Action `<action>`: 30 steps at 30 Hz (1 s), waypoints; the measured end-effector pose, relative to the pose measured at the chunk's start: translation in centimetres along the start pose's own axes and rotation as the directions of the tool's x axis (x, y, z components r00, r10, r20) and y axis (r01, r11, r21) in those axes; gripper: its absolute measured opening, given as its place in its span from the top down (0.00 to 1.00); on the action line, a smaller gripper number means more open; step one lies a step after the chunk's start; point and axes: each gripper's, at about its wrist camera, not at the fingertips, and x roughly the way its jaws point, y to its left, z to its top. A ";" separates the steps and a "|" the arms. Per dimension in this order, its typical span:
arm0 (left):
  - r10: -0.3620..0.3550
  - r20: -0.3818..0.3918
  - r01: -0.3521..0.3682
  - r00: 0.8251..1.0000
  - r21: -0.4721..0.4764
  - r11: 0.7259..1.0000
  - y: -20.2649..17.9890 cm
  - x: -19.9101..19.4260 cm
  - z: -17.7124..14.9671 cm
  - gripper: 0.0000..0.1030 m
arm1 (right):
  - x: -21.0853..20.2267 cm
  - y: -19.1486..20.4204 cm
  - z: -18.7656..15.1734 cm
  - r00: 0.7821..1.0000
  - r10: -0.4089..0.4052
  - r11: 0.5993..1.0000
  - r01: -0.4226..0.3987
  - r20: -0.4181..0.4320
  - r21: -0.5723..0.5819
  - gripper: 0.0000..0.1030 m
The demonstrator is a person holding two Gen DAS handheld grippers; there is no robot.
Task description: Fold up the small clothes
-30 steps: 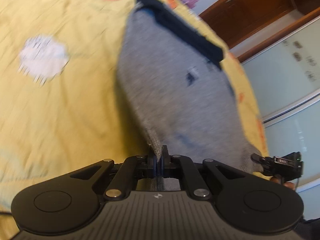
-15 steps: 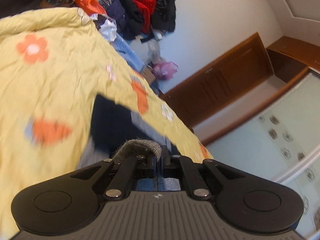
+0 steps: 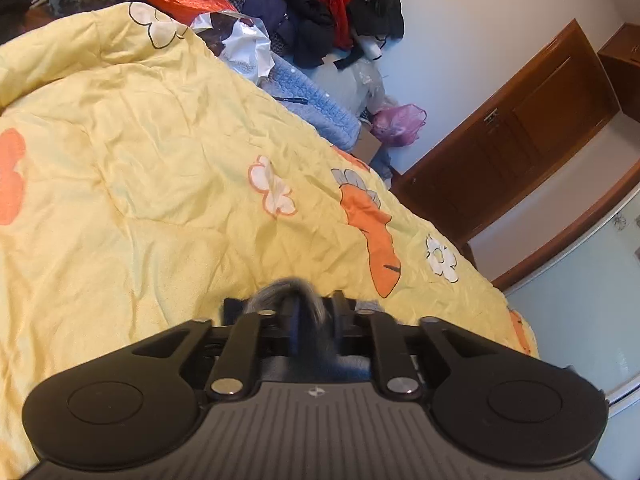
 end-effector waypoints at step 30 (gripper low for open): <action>0.104 0.210 -0.066 0.972 -0.182 0.981 0.8 -8.0 -18.5 0.06 | -8.8 0.2 -17.4 0.972 -0.148 0.939 0.197 0.185 -0.283 0.16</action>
